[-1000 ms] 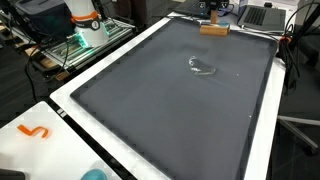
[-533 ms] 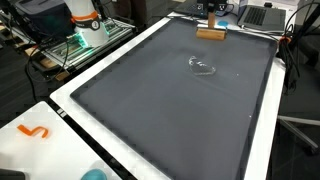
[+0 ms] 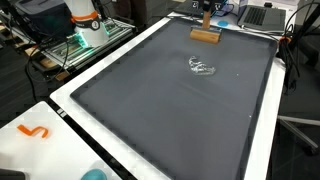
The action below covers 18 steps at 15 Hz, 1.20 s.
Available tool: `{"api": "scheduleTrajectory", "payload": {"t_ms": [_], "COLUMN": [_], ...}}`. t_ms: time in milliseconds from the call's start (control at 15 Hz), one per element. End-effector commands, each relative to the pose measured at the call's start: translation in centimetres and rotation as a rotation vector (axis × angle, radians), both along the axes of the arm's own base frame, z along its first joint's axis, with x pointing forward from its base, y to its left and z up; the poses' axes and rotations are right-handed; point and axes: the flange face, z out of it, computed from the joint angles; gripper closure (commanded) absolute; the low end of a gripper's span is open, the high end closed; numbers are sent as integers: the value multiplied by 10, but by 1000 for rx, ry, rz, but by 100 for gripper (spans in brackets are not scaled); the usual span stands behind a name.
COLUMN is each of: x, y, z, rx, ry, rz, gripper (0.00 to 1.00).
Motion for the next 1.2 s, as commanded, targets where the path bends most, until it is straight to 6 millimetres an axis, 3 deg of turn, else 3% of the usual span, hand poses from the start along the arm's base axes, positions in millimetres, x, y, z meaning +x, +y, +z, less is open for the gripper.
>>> {"api": "scheduleTrajectory", "payload": {"t_ms": [0,600,1133], "x": [-2,-3,-1], "y": [-9,-40,-70], "z": [15,39,48], "rx": [-57,-170,-274], "ry": [12,9,4], "rz": [-38,-72,-67], "gripper": [76,76,76]}}
